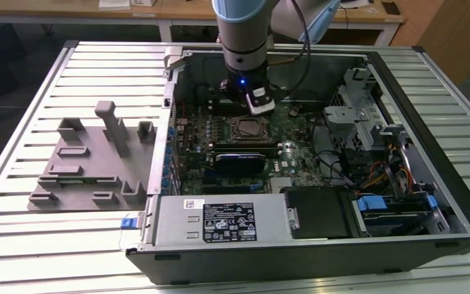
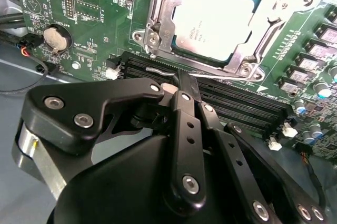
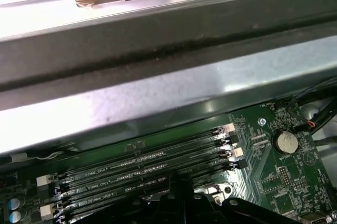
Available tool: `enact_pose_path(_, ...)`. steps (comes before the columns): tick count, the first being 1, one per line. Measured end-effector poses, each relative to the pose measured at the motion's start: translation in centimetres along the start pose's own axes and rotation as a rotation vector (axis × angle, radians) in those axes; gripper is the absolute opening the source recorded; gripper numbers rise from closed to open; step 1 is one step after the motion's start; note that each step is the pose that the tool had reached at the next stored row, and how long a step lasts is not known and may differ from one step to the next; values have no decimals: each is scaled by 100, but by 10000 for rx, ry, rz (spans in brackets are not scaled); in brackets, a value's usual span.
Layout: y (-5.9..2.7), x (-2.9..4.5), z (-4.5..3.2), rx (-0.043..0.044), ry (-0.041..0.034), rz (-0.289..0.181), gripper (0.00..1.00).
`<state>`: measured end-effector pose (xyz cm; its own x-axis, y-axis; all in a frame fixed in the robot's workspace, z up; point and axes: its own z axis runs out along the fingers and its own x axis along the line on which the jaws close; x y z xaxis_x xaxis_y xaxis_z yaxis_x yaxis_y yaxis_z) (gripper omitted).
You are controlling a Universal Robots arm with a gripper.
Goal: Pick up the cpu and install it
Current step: 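Install the first cpu locking lever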
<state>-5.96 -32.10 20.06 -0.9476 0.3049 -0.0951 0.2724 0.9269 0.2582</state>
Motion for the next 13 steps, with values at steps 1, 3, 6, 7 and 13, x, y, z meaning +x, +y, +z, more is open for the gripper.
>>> enact_pose_path(1,3,-1,4,26,-7,-5,11)
enact_pose_path(3,5,-3,12,91,-27,-16,11)
enact_pose_path(6,4,-5,22,211,-60,-37,11)
enact_pose_path(7,3,-6,26,247,-71,-43,11)
enact_pose_path(13,8,-3,35,284,-81,-49,11)
